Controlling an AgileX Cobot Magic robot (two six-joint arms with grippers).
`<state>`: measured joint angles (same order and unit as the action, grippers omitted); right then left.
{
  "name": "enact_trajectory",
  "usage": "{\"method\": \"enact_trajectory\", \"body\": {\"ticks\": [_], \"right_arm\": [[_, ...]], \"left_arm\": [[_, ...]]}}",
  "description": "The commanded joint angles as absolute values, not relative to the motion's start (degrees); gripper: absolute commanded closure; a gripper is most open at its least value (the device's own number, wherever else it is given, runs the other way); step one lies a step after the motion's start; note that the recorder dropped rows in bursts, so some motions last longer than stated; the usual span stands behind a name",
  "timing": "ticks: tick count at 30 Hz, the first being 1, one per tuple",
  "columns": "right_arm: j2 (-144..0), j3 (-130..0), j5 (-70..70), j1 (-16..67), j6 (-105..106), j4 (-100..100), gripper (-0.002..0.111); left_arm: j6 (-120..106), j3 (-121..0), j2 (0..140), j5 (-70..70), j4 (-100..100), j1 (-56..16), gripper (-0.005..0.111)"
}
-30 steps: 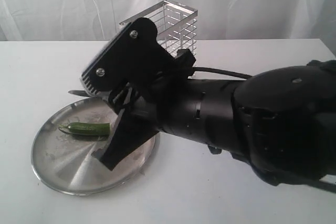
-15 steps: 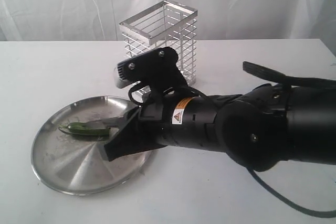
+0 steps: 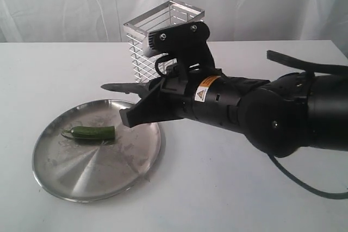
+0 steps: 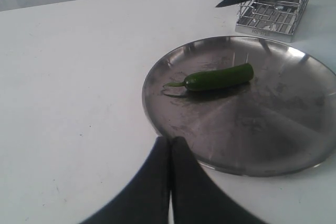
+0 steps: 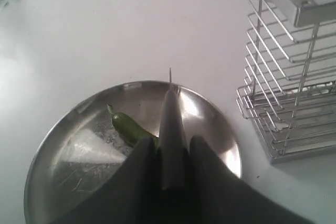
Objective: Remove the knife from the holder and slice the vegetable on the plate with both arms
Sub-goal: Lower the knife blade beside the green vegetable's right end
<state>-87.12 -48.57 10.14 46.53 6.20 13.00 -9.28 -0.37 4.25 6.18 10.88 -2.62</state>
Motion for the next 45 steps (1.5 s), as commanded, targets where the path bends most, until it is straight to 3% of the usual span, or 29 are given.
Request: {"method": "enact_trajectory", "body": {"ticks": [1,4,11,45], "right_arm": [[-86.91,-47.24,15.68,46.2,-3.06,3.64,0.108],[-87.56,-47.34,13.57,46.2,-14.85,-8.08,0.108],[-89.55,-47.34,9.48,46.2,-18.53,-16.08,0.108],[-96.73,-47.34,8.02,49.74,-18.4,-0.57,0.108]], "left_arm": [[-9.03,0.0,3.99,6.05,10.99,-2.53,0.107],[-9.03,0.0,3.99,6.05,10.99,-2.53,0.107],[-9.03,0.0,3.99,6.05,10.99,-2.53,0.107],[-9.03,0.0,3.99,6.05,10.99,-2.53,0.107]]}}
